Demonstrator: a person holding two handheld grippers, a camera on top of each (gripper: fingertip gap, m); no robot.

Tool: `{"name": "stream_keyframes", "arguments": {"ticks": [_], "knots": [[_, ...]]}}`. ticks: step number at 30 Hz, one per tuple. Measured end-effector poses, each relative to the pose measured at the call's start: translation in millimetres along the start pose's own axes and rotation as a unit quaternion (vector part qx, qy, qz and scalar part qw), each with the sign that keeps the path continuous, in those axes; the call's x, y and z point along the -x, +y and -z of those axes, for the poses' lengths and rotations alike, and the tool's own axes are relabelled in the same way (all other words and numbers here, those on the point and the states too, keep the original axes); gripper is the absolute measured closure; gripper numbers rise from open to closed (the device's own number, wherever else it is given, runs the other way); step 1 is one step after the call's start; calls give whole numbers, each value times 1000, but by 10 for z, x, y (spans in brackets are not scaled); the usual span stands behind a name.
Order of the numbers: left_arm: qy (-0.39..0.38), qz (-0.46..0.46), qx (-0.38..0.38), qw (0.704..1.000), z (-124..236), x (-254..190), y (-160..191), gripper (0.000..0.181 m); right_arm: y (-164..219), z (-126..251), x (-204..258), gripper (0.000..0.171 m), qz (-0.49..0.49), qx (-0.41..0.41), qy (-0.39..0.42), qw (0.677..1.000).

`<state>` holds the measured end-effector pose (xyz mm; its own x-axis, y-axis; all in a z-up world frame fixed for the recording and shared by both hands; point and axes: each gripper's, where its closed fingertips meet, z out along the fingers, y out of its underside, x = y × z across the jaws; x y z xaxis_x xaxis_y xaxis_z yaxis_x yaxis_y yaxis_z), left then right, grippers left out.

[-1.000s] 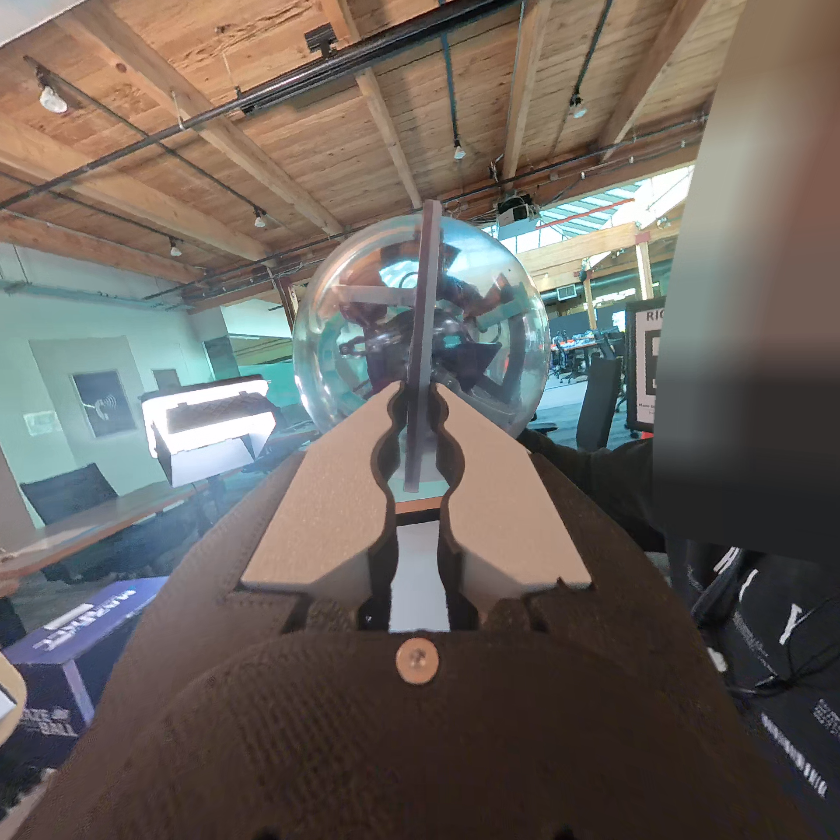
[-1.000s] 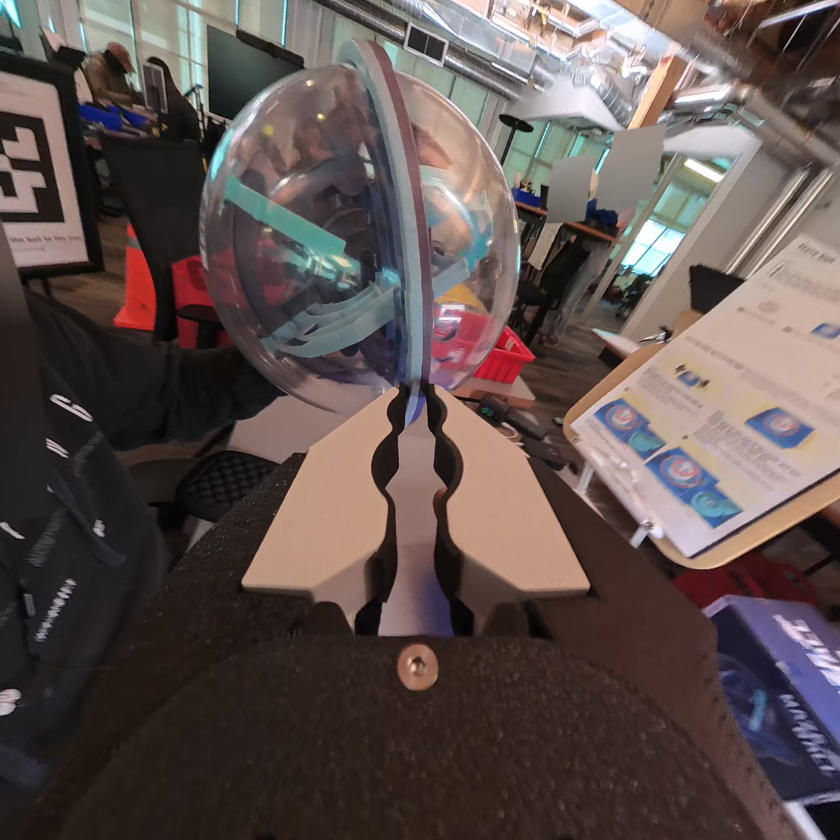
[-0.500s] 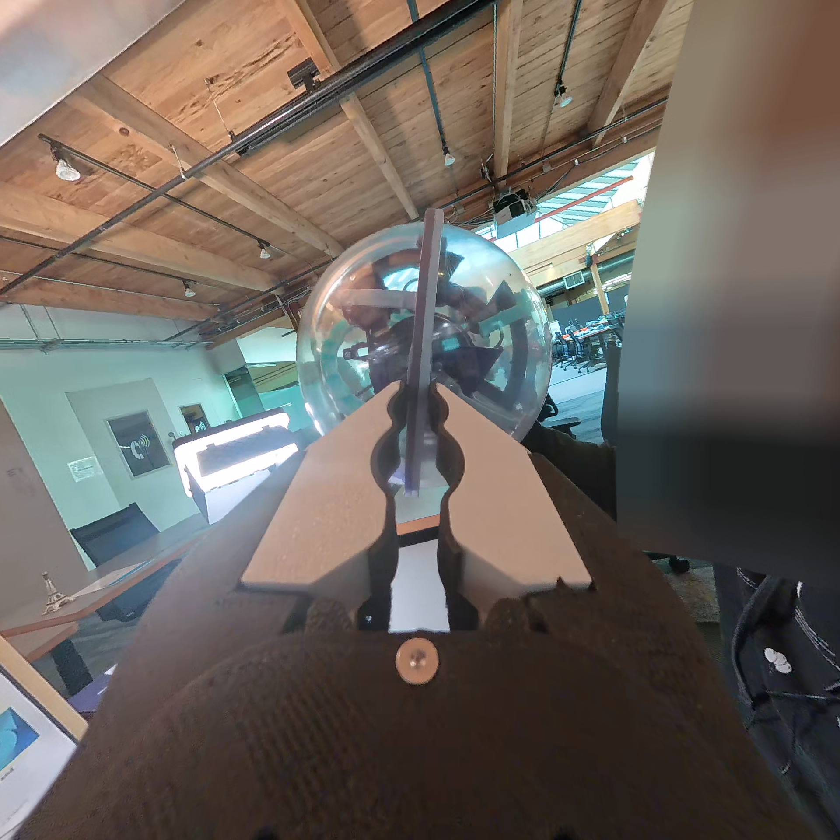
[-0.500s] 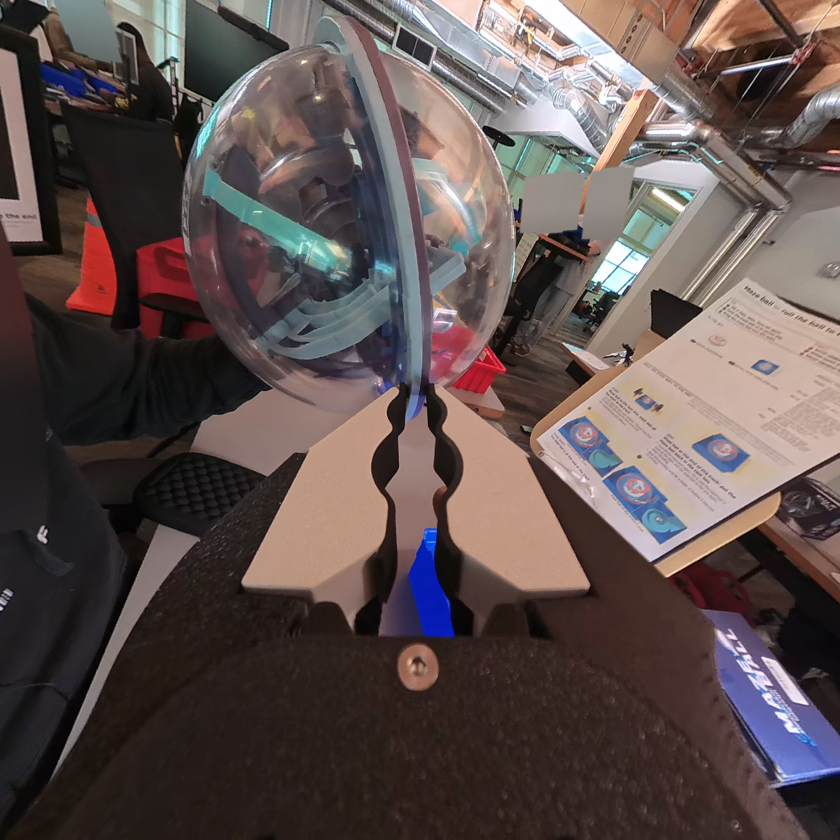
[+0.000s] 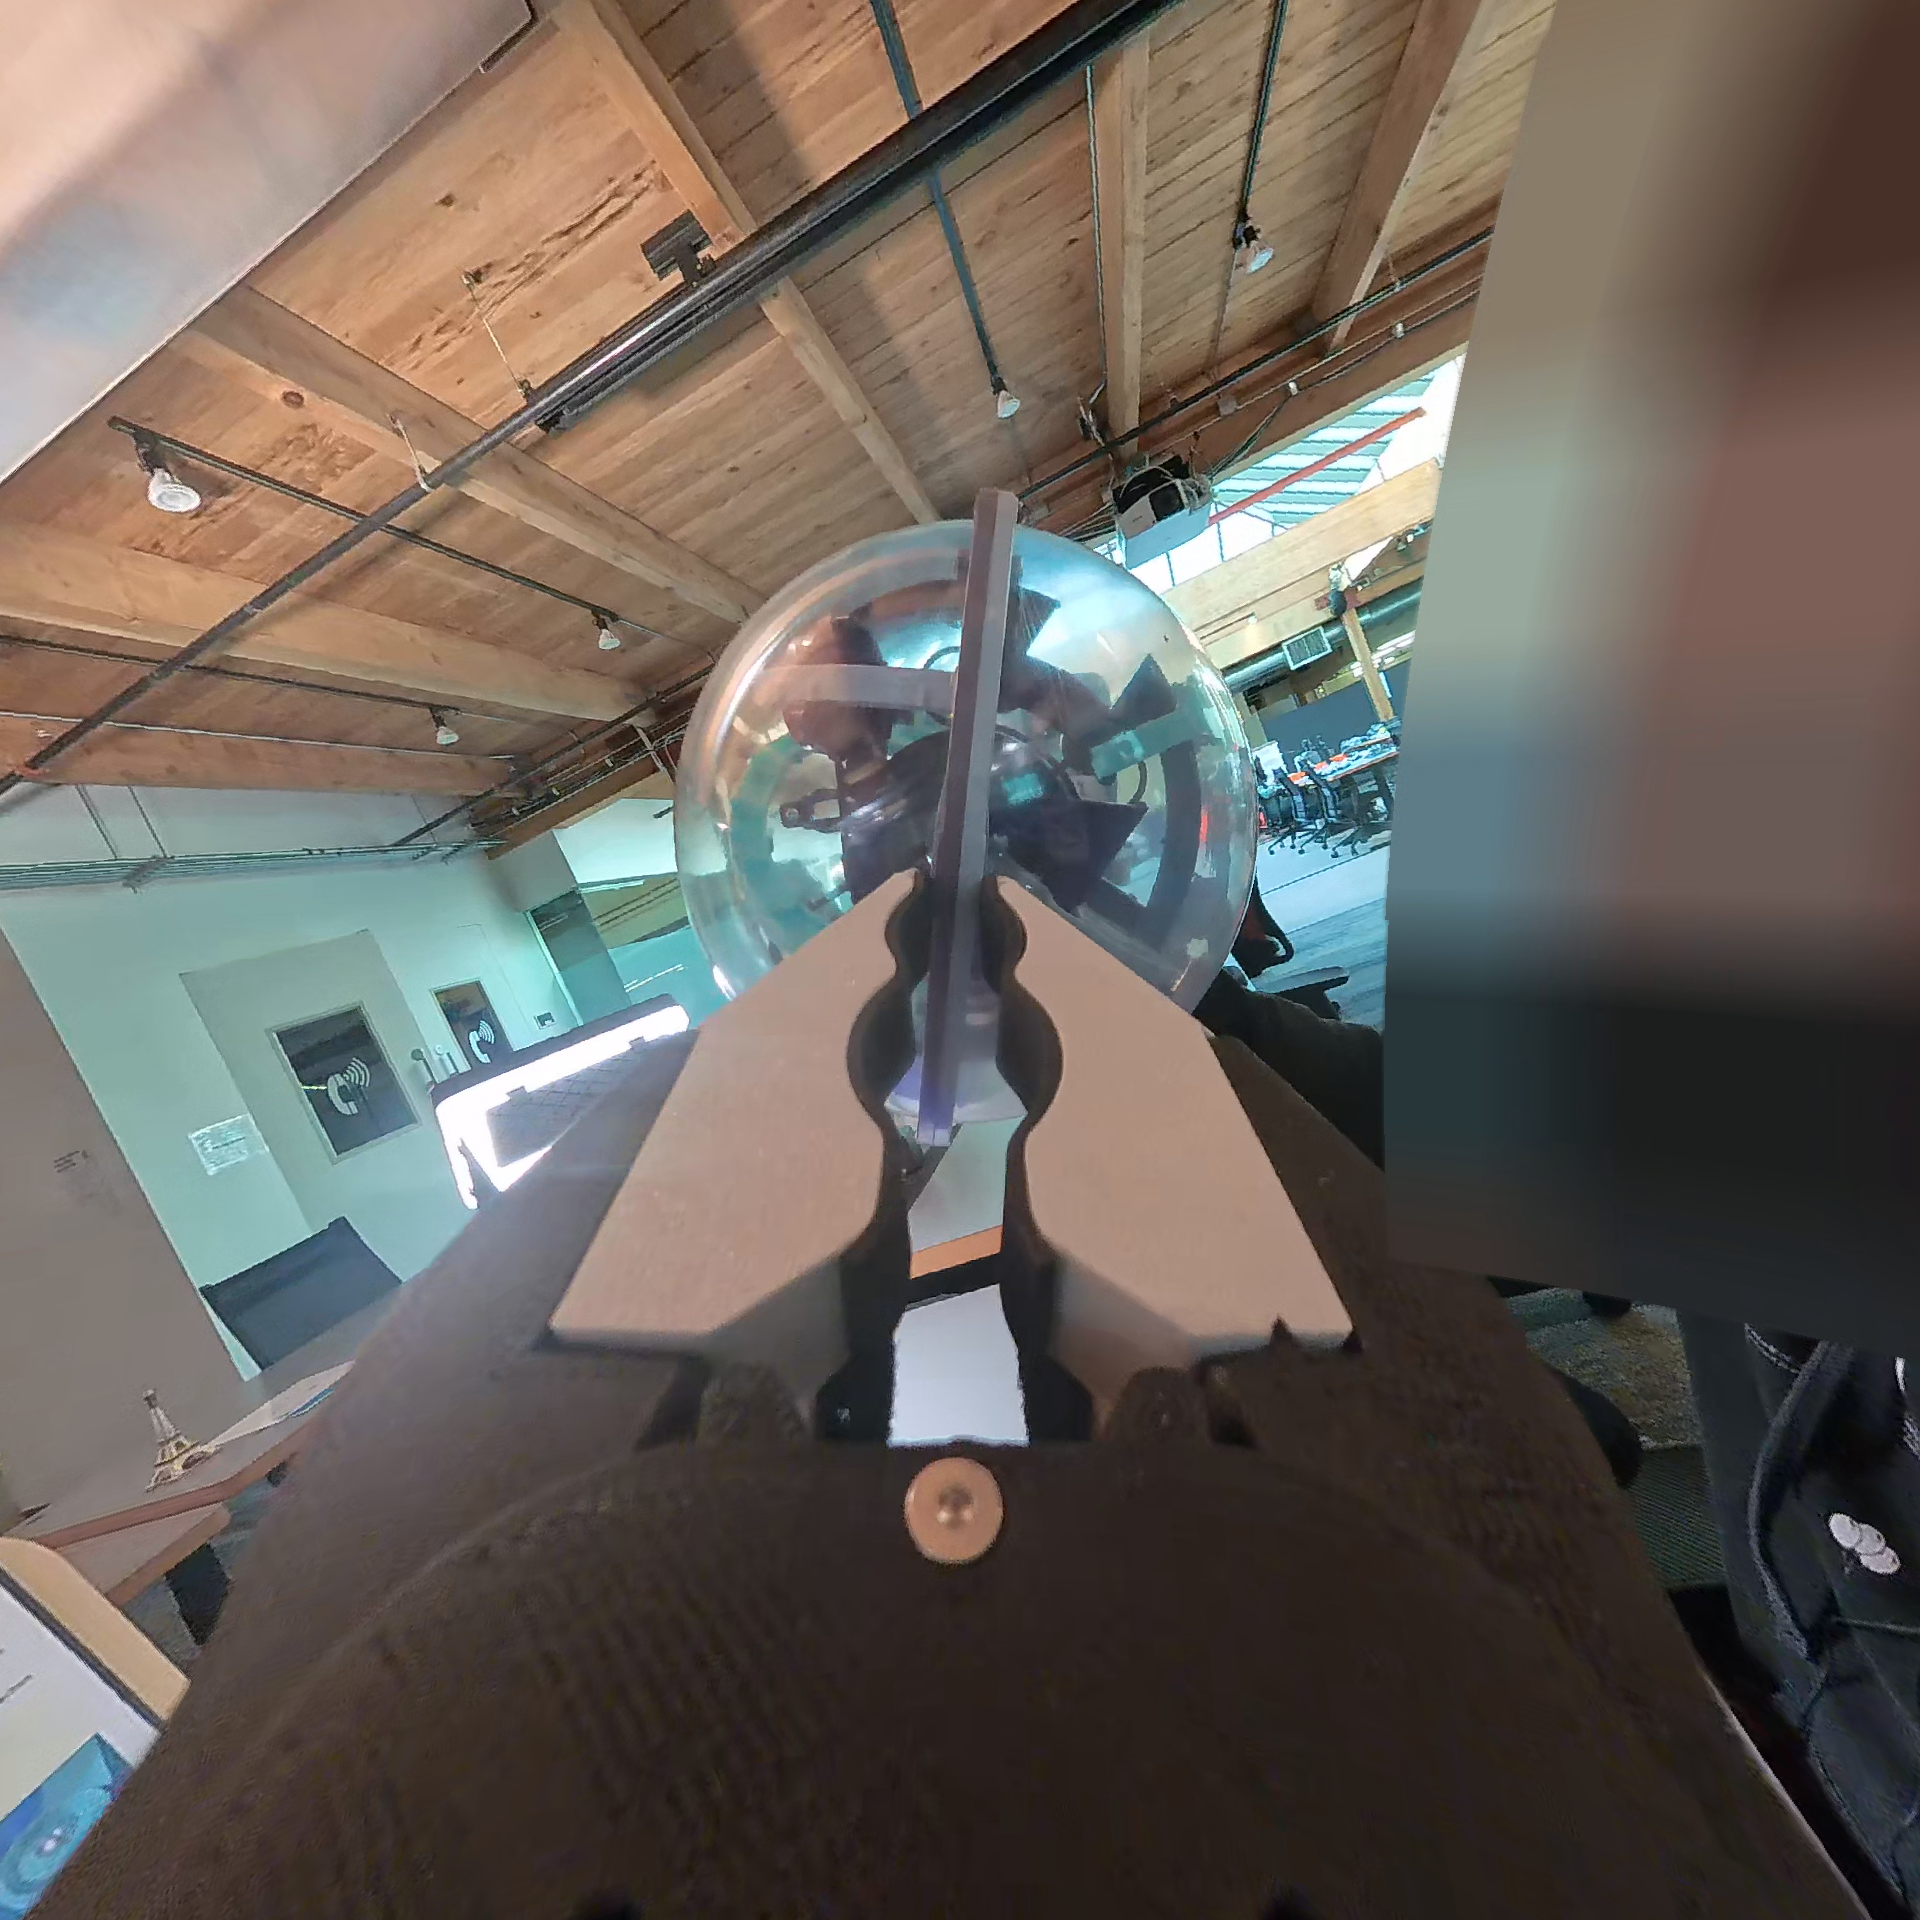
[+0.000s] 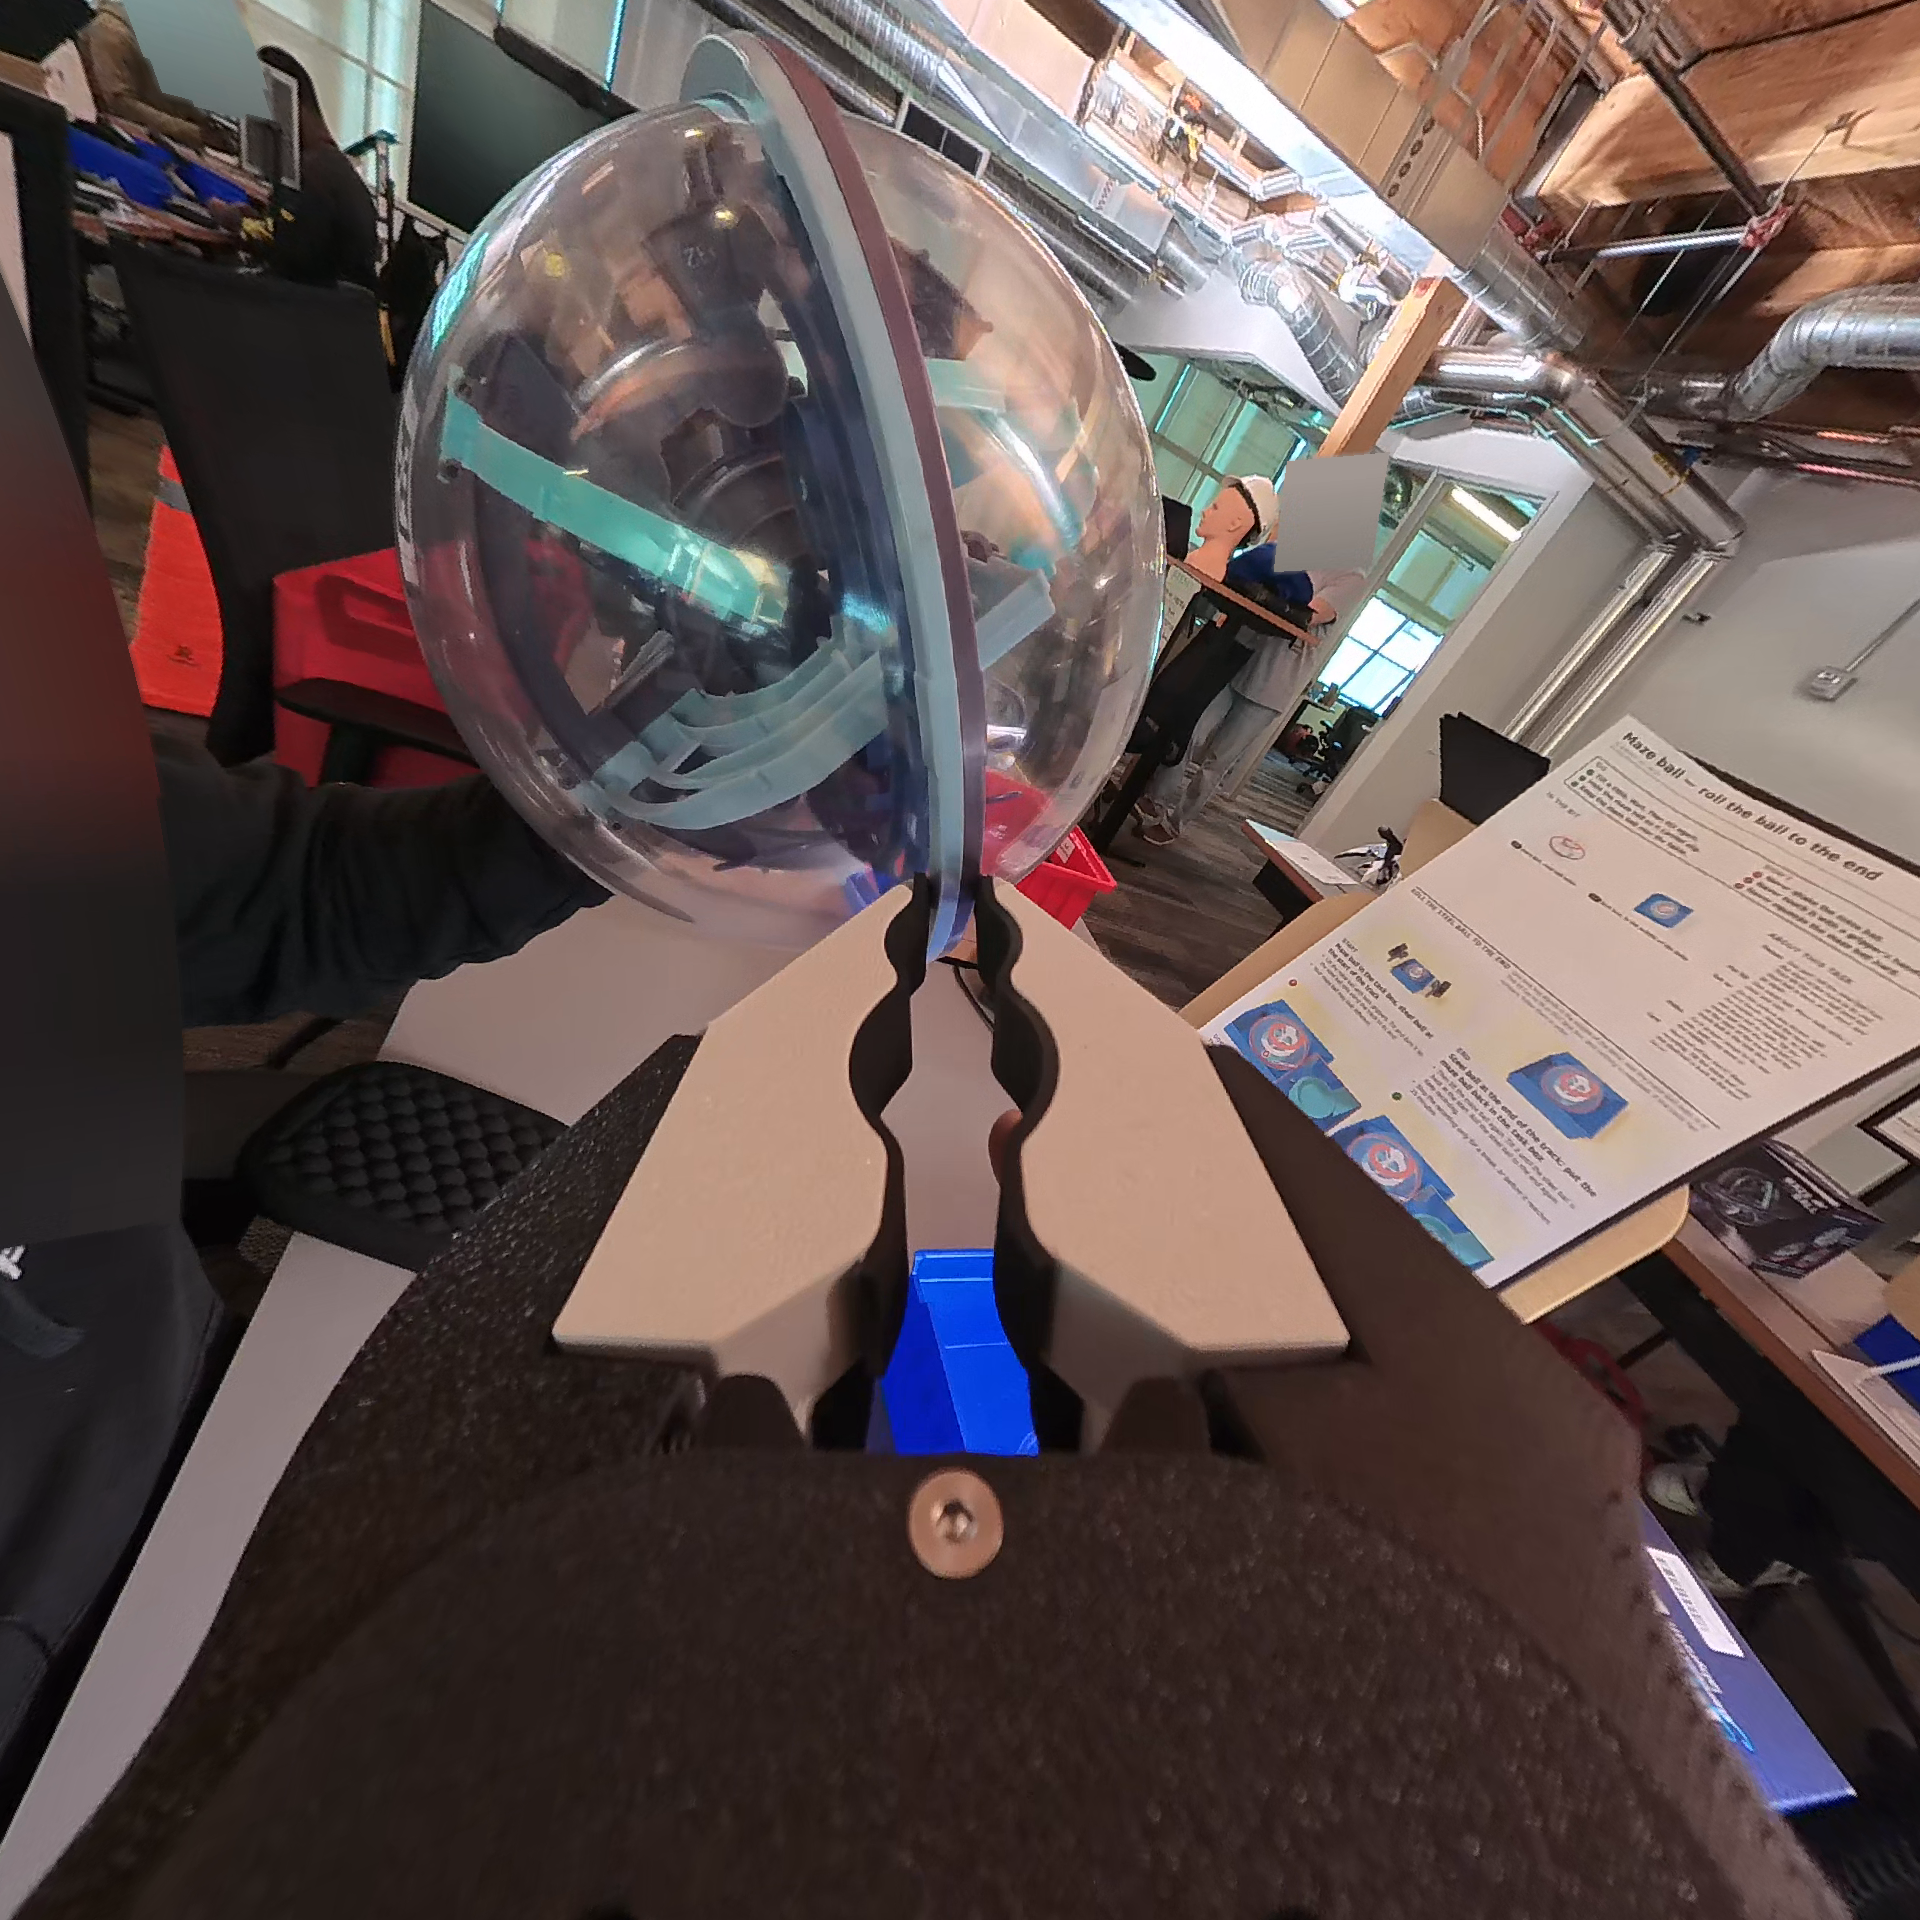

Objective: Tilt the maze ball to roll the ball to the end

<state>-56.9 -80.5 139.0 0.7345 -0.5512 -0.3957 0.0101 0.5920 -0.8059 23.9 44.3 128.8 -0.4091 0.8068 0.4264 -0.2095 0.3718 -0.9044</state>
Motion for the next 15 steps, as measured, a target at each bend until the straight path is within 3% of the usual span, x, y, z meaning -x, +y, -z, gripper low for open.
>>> {"name": "stream_keyframes", "arguments": {"ticks": [15], "knots": [[-6, 16, -13, 1000, 51, 68, 60, 173, -29, -29, -41, 165, -1, 3, 4, 1000]]}}
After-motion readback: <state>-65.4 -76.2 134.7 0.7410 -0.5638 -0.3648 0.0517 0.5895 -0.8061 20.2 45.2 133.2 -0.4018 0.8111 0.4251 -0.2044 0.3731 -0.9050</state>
